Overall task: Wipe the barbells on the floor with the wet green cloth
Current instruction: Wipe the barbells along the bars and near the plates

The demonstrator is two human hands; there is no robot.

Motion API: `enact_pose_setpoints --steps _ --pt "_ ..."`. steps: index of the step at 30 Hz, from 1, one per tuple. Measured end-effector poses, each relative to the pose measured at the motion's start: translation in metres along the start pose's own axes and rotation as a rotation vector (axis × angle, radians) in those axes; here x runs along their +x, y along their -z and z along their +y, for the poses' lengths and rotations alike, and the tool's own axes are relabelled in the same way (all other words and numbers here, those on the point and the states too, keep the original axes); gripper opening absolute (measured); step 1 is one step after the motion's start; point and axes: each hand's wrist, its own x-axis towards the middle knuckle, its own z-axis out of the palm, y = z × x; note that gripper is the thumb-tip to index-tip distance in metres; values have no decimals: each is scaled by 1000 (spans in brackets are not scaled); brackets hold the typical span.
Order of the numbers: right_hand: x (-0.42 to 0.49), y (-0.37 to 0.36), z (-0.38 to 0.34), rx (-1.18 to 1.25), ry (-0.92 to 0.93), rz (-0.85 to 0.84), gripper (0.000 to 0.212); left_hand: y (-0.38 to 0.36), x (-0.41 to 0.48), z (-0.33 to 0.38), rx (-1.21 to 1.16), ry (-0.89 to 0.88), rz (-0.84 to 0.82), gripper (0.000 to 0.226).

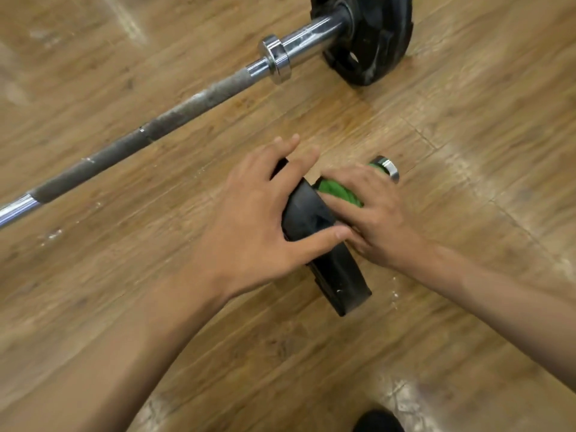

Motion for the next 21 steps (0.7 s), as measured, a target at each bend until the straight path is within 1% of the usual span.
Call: enact_pose_setpoints --steps 1,2,3,4,5,6,7,9,10,11,12,14,15,16,17,20,21 --pt "-6 4 2 -4 79 -39 41 4 -1 -2 -7 -15 -25 100" --pt "-8 10 10 -26 111 -52 38 7 -1 -4 -25 -3 -68 106" --pt "-8 15 19 -48 61 -37 35 10 -1 -4 -51 35 -124 112" --pt "-6 18 23 -50 -56 3 33 10 -1 -3 -83 86 -171 120" --pt "-3 18 21 -40 -167 48 31 9 -3 0 -113 123 -191 126" --pt "-2 16 14 -39 -216 66 31 8 -5 3 -127 134 -191 129" --pt "-6 13 3 -33 -199 54 32 5 -8 7 -120 121 -192 131" --pt "-21 13 -10 14 -68 -21 36 4 -14 11 -67 71 -212 132" --pt "-29 18 -9 25 -10 -52 36 6 -17 11 -38 44 -229 132" --pt "-37 24 -3 12 4 -65 37 7 -19 10 -28 34 -237 129" --pt "-42 29 5 -7 -42 -54 36 7 -20 9 -43 52 -233 127" --pt "-42 34 10 -22 -246 19 33 3 -18 10 -107 121 -220 125" --pt "-37 32 4 -26 -330 62 30 -1 -18 13 -138 134 -206 125" --pt "-32 28 -6 -36 -373 82 28 -5 -19 16 -159 128 -182 126" --pt "-30 23 -18 -30 -346 75 28 -8 -21 17 -166 114 -164 127" --pt "-46 27 -31 50 -68 -52 33 -9 -26 14 -100 57 -192 131" --pt "-53 32 -25 39 -35 -70 34 -7 -27 12 -64 44 -218 134"
